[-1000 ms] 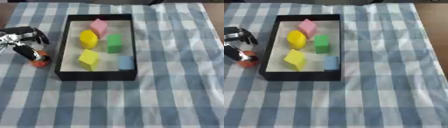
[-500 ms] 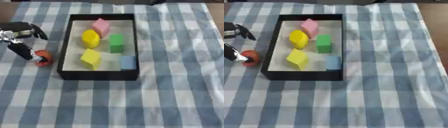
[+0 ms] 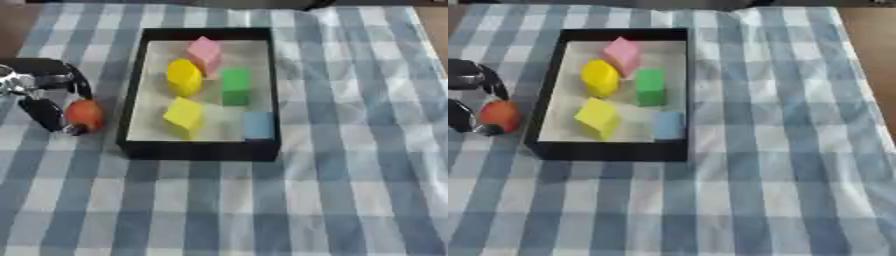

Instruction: Pick up objects on the table and place them in the box.

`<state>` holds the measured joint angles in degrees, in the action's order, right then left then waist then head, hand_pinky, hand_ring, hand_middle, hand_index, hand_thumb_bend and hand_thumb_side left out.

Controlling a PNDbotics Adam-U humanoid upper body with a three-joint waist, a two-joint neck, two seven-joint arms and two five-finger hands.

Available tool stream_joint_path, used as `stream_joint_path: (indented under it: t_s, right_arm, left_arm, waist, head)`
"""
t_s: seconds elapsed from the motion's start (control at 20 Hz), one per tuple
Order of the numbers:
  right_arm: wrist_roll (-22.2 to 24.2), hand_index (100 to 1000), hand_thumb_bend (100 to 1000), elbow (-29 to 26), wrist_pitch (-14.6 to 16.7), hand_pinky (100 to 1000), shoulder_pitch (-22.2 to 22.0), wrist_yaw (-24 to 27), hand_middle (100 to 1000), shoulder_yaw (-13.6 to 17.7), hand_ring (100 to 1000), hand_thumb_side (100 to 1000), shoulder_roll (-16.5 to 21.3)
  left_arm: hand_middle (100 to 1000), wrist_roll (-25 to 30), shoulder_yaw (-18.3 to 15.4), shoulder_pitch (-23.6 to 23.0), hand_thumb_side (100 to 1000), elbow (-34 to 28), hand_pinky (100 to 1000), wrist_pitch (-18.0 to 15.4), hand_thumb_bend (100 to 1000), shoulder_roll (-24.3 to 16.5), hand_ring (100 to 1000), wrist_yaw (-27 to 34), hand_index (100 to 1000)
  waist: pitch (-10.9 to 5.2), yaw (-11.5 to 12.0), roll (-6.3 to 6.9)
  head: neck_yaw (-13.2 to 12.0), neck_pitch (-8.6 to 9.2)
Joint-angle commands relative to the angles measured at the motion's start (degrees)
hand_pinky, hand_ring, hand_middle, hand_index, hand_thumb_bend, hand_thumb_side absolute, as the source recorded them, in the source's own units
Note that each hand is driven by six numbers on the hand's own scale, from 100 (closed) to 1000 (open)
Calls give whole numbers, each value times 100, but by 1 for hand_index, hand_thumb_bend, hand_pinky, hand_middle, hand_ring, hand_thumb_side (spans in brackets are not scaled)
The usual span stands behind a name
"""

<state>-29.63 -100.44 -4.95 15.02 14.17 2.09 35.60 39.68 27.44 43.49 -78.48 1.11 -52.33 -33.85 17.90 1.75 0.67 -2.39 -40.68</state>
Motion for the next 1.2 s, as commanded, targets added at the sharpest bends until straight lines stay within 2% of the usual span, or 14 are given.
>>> stream_joint_path:
  t_s: [0.05, 0.3, 0.5, 0.65, 0.8, 0.85, 0.9, 0.95, 1.15, 1.2]
  right_arm:
    - [11, 835, 100, -34, 3, 802, 23, -43, 707, 47, 808, 814, 136]
    - [9, 836, 100, -37, 7, 802, -3, -45, 707, 61, 808, 812, 164]
    - [-17, 836, 100, -37, 19, 802, -15, -27, 707, 95, 808, 809, 189]
    - [-15, 836, 100, -60, 40, 802, 34, 5, 708, 95, 809, 803, 220]
    - [6, 836, 100, -90, 47, 802, 92, 43, 708, 80, 809, 800, 251]
    - [11, 836, 100, -101, 48, 802, 107, 51, 708, 77, 809, 798, 267]
    - [16, 836, 100, -111, 49, 802, 120, 59, 709, 76, 809, 839, 285]
    - [15, 836, 100, -124, 52, 803, 133, 64, 708, 82, 809, 795, 310]
    - [-11, 836, 100, -148, 59, 802, 173, 98, 708, 121, 808, 793, 381]
    - [-11, 835, 100, -149, 59, 802, 178, 105, 708, 119, 808, 774, 391]
  left_arm:
    - [649, 42, -92, 79, 100, -183, 813, -68, 280, -187, 731, 0, 660]
    - [645, -231, -448, 202, 100, -903, 807, -211, 192, -330, 715, 388, 663]
    - [641, -549, -755, 609, 100, -1527, 804, -161, 153, -238, 704, 753, 659]
    - [636, -753, -724, 996, 100, -1909, 793, 12, 120, 45, 683, 866, 650]
    - [631, -803, -507, 1435, 100, -1850, 781, 106, 104, 466, 667, 1023, 647]
    - [628, -776, -415, 1580, 100, -1751, 772, 83, 112, 610, 659, 1039, 649]
    - [628, -736, -308, 1727, 100, -1628, 769, 35, 121, 757, 659, 1034, 649]
    - [627, -680, -192, 1875, 100, -1496, 767, -15, 127, 905, 659, 1018, 651]
    - [634, -402, 150, 2254, 100, -857, 770, -262, 175, 1537, 670, 745, 659]
    - [640, -373, 203, 2332, 100, -522, 772, -431, 381, 1766, 679, 577, 664]
  waist:
    - [-165, 1, -17]
    - [-187, 15, -6]
    - [-226, 40, 13]
    - [-265, 14, 14]
    - [-291, -28, 6]
    - [-297, -47, 7]
    - [-300, -59, 9]
    - [-299, -70, 12]
    - [-301, -85, 24]
    - [-304, -82, 25]
  head:
    - [2, -16]
    - [24, -32]
    - [42, -53]
    - [0, -68]
    - [-44, -71]
    - [-71, -73]
    - [-89, -74]
    - [-107, -69]
    - [-119, -55]
    - [-112, -55]
